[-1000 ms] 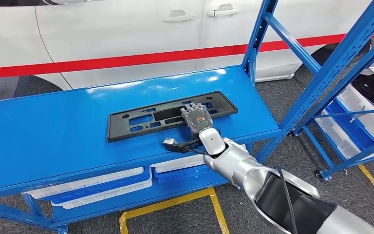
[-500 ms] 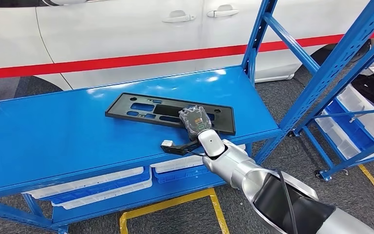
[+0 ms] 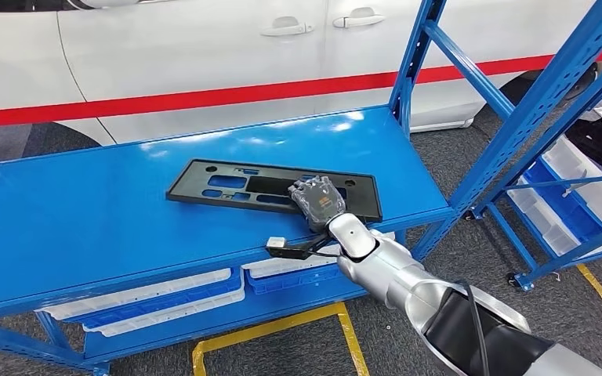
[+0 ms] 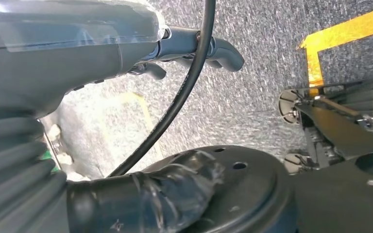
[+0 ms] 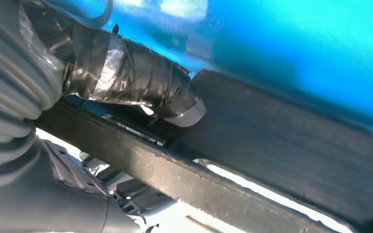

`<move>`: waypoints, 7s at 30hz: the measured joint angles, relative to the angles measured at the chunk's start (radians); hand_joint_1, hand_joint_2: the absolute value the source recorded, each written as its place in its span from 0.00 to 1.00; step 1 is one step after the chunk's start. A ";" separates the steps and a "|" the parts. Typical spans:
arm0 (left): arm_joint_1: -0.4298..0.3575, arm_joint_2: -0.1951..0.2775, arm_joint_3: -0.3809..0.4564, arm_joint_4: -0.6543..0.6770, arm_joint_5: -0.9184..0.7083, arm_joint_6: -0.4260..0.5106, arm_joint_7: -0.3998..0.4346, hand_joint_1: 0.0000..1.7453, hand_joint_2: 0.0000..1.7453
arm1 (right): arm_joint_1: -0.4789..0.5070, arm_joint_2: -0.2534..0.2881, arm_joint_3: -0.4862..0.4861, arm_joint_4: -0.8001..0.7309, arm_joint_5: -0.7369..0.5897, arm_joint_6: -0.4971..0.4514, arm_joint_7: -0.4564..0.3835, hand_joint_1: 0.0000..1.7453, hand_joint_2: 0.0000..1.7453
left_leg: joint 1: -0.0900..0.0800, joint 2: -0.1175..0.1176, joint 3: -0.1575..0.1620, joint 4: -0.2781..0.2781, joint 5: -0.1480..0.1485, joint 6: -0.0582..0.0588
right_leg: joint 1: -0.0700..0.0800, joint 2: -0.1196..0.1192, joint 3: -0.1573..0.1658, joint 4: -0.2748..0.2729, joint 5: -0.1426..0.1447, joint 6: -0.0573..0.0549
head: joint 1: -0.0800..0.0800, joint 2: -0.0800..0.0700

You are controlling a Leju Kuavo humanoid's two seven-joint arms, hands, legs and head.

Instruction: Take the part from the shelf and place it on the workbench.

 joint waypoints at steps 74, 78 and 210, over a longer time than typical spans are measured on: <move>-0.012 0.033 0.007 0.002 0.001 0.043 0.022 0.00 1.00 | 0.333 -0.376 -0.136 -0.989 -0.154 0.045 -0.087 1.00 1.00 | -0.010 0.089 -0.006 -0.011 0.023 0.005 | -0.009 -0.060 0.040 0.009 -0.027 0.021 | 0.001 0.000; -0.014 0.033 0.003 0.002 -0.001 0.042 0.023 0.00 1.00 | 0.327 -0.376 -0.137 -0.988 -0.154 0.054 -0.083 1.00 1.00 | -0.008 0.082 -0.018 0.008 0.002 -0.022 | -0.007 -0.034 0.017 -0.008 0.002 -0.021 | 0.000 0.000; 0.006 0.087 0.016 0.009 0.079 0.012 0.032 0.00 1.00 | 0.031 -0.096 0.105 -0.696 -0.096 0.173 0.053 1.00 1.00 | -0.017 0.056 0.037 -0.019 -0.030 0.021 | 0.007 0.004 -0.199 0.276 -0.058 -0.004 | 0.003 0.000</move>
